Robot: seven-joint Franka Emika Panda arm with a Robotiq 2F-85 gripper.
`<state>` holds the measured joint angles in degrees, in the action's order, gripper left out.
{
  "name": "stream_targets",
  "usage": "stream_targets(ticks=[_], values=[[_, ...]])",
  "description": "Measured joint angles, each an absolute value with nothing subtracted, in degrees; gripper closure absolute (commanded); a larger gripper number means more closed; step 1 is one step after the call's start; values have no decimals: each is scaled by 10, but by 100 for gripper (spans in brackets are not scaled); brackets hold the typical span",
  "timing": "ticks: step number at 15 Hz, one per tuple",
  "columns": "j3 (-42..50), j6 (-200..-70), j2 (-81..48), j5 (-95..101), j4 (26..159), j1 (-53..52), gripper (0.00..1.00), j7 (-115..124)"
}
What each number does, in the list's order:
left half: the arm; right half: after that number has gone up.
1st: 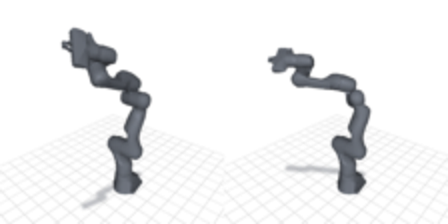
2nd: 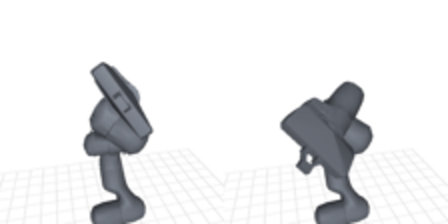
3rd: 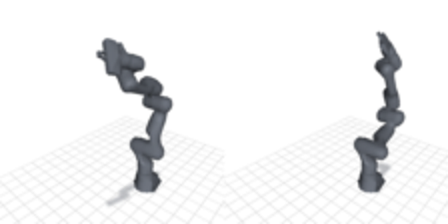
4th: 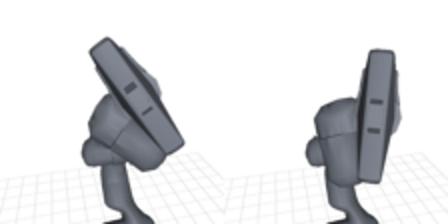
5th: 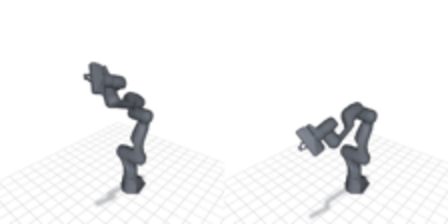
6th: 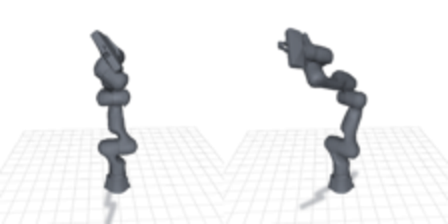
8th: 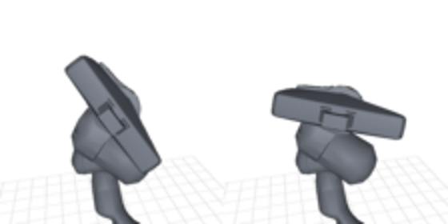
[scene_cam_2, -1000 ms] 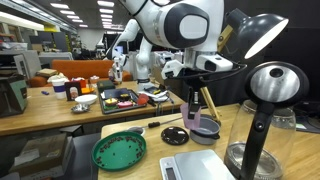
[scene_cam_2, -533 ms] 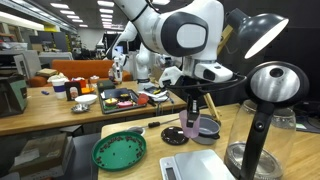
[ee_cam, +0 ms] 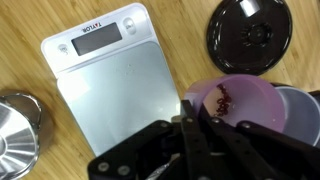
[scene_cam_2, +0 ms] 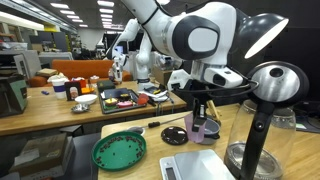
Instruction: Move the cup to the left
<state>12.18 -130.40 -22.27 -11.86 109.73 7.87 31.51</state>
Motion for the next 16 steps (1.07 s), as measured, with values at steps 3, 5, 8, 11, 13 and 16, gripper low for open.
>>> stream_targets(ticks=[3, 5, 8, 11, 13, 16], values=[[122, -1293, -247, -119, 1075, 79, 99, 315], [122, -1282, -257, -119, 1057, 80, 99, 315], [122, -1259, -272, -119, 1032, 82, 99, 315], [122, -1237, -288, -119, 1013, 86, 99, 315], [122, -1225, -297, -119, 1003, 88, 99, 315], [121, -1199, -308, -119, 987, 88, 99, 307]])
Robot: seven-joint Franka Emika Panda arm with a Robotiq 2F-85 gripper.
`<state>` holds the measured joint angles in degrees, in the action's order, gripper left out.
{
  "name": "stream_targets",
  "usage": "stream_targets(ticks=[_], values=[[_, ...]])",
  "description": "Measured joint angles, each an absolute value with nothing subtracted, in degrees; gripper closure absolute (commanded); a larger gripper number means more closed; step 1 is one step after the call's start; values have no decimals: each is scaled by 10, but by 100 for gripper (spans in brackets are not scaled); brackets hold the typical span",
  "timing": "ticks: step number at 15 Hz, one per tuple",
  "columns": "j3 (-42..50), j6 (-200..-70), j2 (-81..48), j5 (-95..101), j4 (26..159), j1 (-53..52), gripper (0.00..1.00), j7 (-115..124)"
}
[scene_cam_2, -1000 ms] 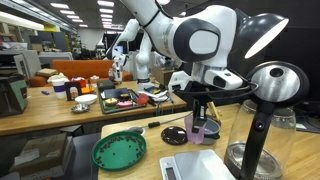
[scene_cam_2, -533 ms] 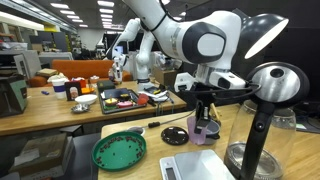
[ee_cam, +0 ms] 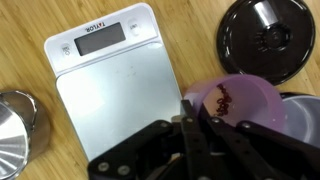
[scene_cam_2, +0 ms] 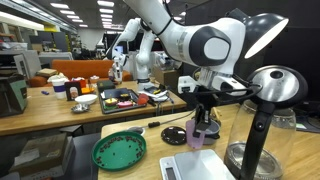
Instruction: Move the cup to the left
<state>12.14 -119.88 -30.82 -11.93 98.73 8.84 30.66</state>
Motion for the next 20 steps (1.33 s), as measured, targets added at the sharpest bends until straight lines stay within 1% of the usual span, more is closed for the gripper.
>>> stream_targets(ticks=[9, 10, 11, 17, 20], values=[[120, -1095, -355, -117, 911, 89, 99, 258], [119, -1088, -359, -117, 902, 89, 69, 254], [119, -1080, -363, -117, 893, 89, 67, 250], [116, -1034, -387, -117, 851, 90, 27, 237], [116, -1027, -392, -116, 841, 91, 5, 236]])
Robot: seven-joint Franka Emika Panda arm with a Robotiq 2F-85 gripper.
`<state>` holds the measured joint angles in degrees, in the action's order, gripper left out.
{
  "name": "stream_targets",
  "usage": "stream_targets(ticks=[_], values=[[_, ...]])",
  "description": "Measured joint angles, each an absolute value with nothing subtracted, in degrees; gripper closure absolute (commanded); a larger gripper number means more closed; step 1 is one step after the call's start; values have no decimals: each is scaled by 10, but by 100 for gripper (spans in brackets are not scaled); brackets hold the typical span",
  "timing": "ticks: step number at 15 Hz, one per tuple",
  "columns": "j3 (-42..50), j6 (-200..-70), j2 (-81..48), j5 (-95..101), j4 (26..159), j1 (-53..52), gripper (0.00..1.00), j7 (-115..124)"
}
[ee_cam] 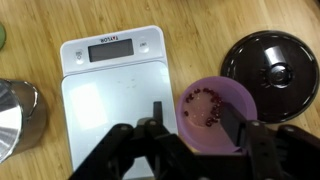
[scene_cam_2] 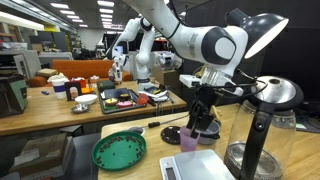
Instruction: Move the cup to the left
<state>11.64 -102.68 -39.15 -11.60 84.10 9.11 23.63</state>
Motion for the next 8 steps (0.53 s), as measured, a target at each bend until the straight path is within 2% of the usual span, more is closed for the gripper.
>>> stream_targets(ticks=[2, 3, 4, 5, 8], values=[[116, -1027, -387, -109, 842, 90, 0, 237], [116, -1027, -379, -103, 849, 88, 10, 237], [116, -1024, -366, -99, 862, 85, 2, 237], [116, -1023, -353, -97, 877, 81, 0, 237], [116, -1023, -332, -95, 901, 78, 0, 237]])
